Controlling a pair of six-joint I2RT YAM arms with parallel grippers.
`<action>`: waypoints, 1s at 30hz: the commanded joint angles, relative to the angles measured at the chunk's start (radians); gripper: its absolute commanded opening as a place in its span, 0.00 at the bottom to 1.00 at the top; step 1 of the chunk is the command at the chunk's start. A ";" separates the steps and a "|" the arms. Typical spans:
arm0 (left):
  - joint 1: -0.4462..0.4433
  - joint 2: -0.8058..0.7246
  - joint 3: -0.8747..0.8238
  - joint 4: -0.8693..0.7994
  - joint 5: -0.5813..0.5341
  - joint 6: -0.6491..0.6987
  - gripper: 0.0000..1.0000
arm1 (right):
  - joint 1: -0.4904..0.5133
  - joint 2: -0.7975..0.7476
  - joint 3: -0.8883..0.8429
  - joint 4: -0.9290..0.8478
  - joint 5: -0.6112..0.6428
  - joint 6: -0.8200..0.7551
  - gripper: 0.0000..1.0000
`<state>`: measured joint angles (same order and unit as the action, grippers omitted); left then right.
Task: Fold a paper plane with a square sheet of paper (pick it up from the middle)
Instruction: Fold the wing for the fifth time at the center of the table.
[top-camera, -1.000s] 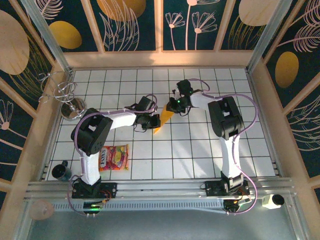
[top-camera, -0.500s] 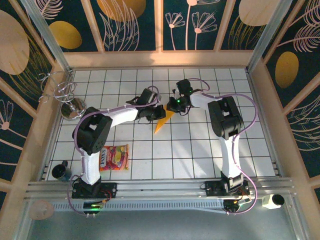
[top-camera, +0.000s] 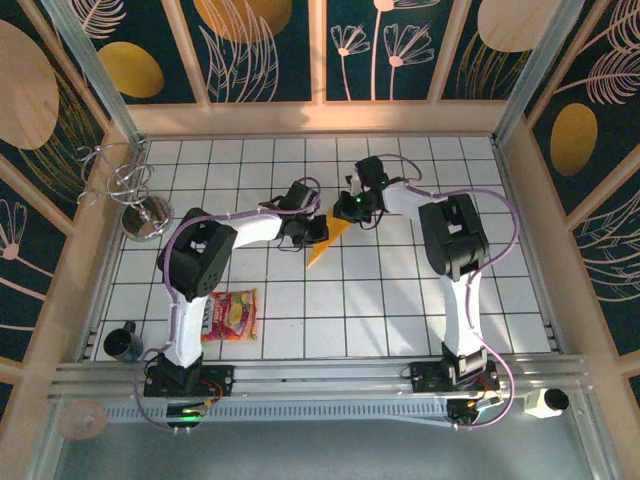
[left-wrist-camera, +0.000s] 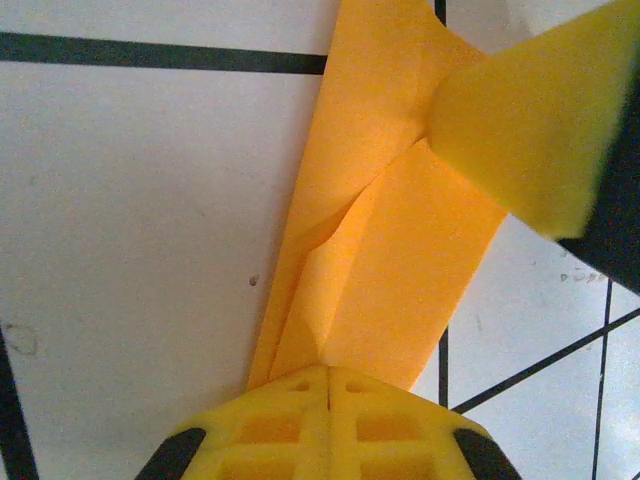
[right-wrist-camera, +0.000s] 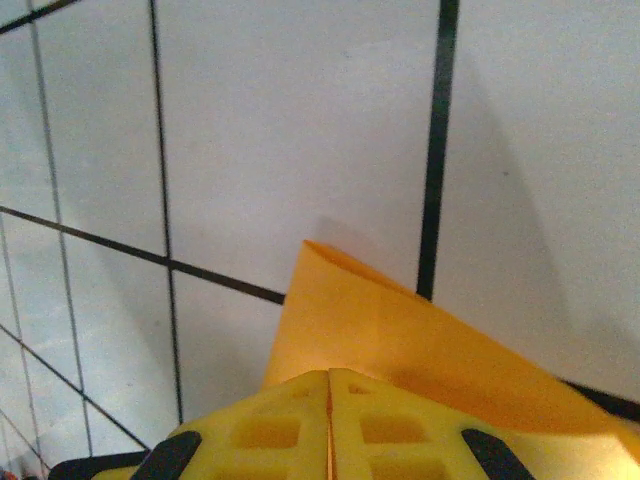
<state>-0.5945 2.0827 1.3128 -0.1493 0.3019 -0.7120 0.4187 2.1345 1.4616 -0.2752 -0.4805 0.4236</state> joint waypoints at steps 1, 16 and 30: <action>0.005 0.027 0.000 -0.090 -0.047 0.008 0.03 | 0.009 -0.075 -0.060 0.028 -0.014 -0.011 0.09; 0.004 0.043 -0.001 -0.144 -0.083 0.022 0.02 | -0.002 -0.025 -0.142 0.074 -0.003 0.015 0.07; 0.005 0.052 -0.044 -0.149 -0.077 0.043 0.00 | -0.195 0.001 -0.078 0.129 0.051 0.078 0.07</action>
<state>-0.5957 2.0823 1.3136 -0.1619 0.2787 -0.6888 0.2466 2.1181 1.3464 -0.1463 -0.5076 0.4885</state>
